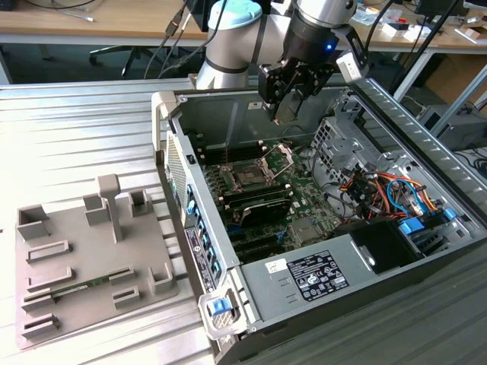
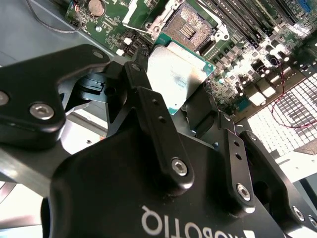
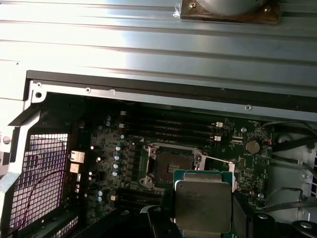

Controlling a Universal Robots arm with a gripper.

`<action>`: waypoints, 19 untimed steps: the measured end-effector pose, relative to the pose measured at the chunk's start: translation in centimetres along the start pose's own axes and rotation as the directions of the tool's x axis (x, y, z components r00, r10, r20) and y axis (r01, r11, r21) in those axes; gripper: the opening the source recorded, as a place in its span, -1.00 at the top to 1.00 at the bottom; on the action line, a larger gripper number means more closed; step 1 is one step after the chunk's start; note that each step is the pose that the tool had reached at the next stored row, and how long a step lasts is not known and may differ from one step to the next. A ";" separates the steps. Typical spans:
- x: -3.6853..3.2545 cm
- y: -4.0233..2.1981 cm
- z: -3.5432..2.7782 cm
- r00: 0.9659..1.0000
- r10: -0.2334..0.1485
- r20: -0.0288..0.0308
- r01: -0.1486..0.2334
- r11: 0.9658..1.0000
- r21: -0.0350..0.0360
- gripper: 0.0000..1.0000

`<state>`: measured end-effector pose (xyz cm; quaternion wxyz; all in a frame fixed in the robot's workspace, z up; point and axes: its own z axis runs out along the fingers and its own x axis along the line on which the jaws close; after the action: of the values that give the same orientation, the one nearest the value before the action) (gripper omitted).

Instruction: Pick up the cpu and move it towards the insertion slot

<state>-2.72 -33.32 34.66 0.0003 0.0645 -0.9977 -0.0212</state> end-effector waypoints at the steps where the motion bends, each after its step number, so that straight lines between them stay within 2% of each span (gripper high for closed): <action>1: 0.00 0.00 0.04 1.000 0.000 0.000 0.000 1.000 0.000 -0.10; 19: 0.00 -0.03 0.81 1.000 0.000 0.000 0.000 1.000 0.000 -0.10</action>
<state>-2.72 -33.32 33.85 0.0003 0.0645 -0.9977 -0.0212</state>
